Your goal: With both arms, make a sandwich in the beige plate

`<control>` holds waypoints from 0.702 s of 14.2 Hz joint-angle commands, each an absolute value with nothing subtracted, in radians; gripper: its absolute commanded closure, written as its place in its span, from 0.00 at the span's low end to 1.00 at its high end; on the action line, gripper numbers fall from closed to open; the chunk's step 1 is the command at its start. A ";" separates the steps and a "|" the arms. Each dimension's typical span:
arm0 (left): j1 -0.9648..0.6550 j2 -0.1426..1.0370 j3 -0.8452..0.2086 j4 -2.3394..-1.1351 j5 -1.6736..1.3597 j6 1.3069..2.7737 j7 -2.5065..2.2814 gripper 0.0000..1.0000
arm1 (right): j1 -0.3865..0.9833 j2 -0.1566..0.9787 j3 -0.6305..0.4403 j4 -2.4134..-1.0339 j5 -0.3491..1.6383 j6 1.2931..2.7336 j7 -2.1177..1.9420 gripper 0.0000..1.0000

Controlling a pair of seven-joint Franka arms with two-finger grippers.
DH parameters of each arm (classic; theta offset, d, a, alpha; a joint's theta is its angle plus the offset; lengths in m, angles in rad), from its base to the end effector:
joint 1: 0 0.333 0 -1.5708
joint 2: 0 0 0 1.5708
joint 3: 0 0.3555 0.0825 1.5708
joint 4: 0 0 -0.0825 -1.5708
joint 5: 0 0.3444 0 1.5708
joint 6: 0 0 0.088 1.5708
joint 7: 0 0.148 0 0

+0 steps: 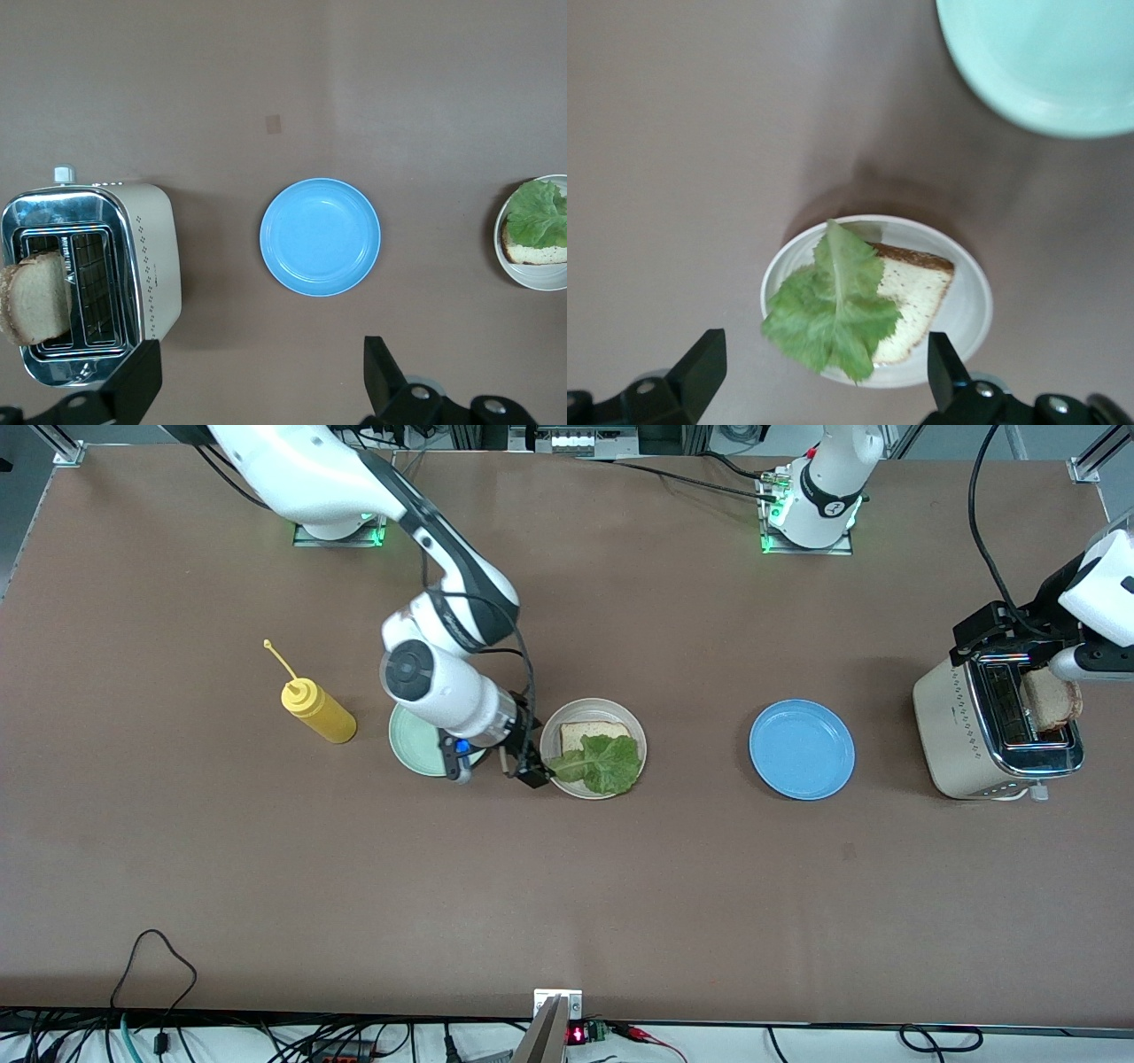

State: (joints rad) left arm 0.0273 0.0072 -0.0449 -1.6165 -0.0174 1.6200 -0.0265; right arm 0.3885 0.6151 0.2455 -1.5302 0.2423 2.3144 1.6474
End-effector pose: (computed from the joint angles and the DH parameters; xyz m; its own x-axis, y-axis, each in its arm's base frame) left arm 0.5207 -0.0116 0.6038 0.9999 0.0098 -0.0042 0.0098 -0.9998 0.0176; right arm 0.5911 0.4093 0.3398 0.3424 -0.8731 -0.3472 -0.9395 -0.3227 -0.1149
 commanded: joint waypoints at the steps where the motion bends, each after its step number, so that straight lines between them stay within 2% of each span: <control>1: 0.034 -0.005 -0.046 -1.629 -0.025 1.629 -0.012 0.00 | 0.312 0.453 0.249 -1.592 0.255 2.174 1.505 0.00; 6: 0.034 -0.005 -0.046 -1.628 -0.026 1.628 -0.012 0.00 | 0.109 0.223 0.249 -1.704 0.258 1.958 1.034 0.00; 10: 0.032 -0.005 -0.046 -1.629 -0.026 1.628 -0.012 0.00 | -0.050 0.126 0.214 -1.709 0.252 1.772 0.609 0.00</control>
